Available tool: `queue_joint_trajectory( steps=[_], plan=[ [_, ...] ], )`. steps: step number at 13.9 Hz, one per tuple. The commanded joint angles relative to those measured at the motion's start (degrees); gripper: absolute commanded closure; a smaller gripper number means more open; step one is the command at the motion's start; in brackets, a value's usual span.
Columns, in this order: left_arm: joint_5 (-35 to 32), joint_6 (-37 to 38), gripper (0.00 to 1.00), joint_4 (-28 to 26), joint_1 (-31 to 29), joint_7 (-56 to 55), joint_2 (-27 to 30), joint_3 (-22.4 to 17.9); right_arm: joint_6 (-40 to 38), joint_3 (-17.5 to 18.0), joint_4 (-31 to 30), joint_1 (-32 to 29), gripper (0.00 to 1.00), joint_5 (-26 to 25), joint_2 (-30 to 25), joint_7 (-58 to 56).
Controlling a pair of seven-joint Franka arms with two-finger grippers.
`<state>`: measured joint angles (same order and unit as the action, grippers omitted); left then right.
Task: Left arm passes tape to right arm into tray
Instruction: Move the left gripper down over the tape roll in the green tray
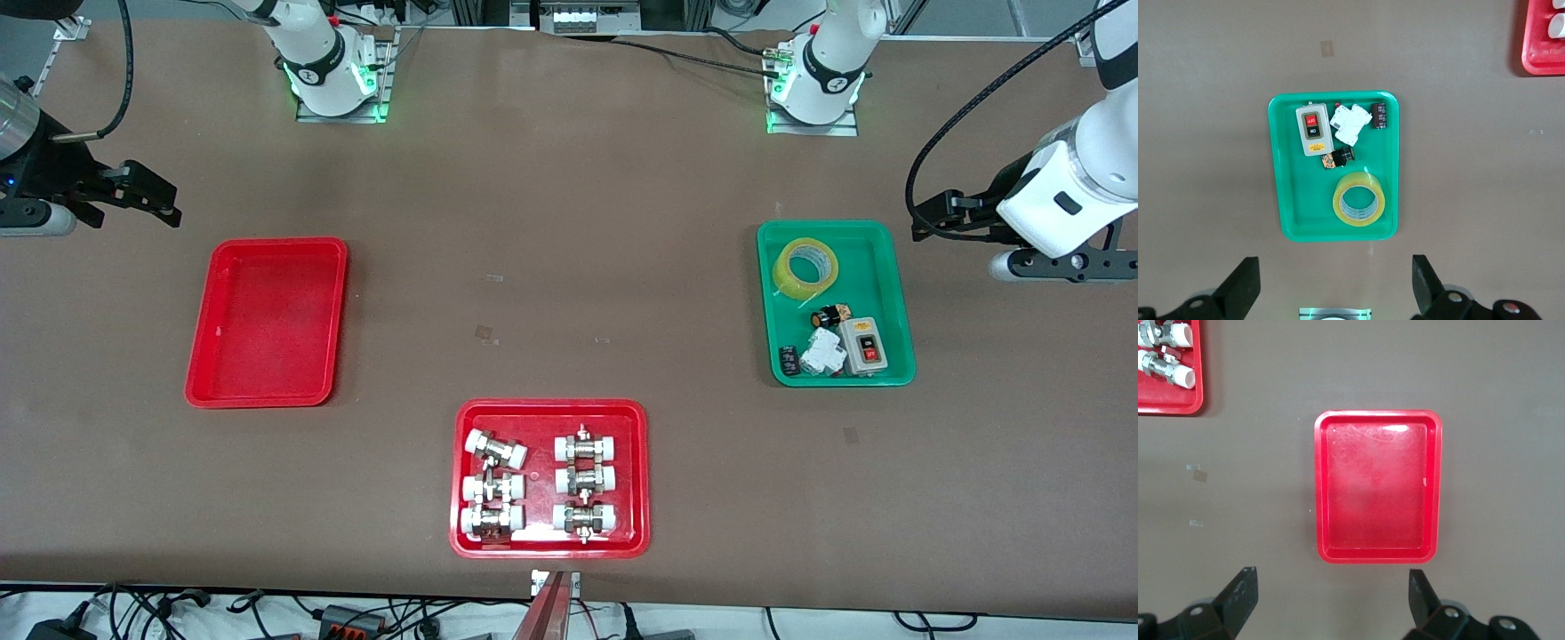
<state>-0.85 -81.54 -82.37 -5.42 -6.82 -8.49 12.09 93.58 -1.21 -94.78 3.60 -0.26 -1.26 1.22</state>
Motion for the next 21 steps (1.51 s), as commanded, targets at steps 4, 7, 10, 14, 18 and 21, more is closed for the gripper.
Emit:
queue_joint_trajectory(
  steps=[4, 7, 10, 14, 18, 21],
  plan=[
    [0.14, -0.82, 0.0, -1.04, -0.21, -0.04, 1.11, 0.3, -3.5, 0.16, 0.92, -0.7, 0.0, 1.05, 0.11, 0.19],
    [0.14, -0.82, 0.0, -1.13, -0.21, -0.04, 1.11, 0.3, -3.32, 0.16, 0.92, -0.61, 0.0, 0.35, 0.2, 0.1],
    [0.14, -3.44, 0.0, -1.48, -0.21, -0.04, 1.02, 0.3, -3.31, 0.25, 1.01, -0.26, 0.0, 0.7, -0.32, 0.01],
    [-0.3, -3.63, 0.0, -3.93, -0.38, 0.31, -2.31, 0.3, -3.32, 0.33, 0.74, -0.08, 0.0, 0.26, -0.41, 0.01],
    [-0.39, -18.79, 0.0, -20.33, -1.61, 2.06, -2.15, 0.21, -3.32, 0.33, 0.57, 0.0, 0.0, 0.17, -0.41, -0.08],
    [-0.47, -26.1, 0.0, -29.31, -2.58, 2.16, -2.14, 0.21, -3.32, 0.33, 0.39, 0.0, 0.0, 0.17, -0.41, 0.01]
  ],
)
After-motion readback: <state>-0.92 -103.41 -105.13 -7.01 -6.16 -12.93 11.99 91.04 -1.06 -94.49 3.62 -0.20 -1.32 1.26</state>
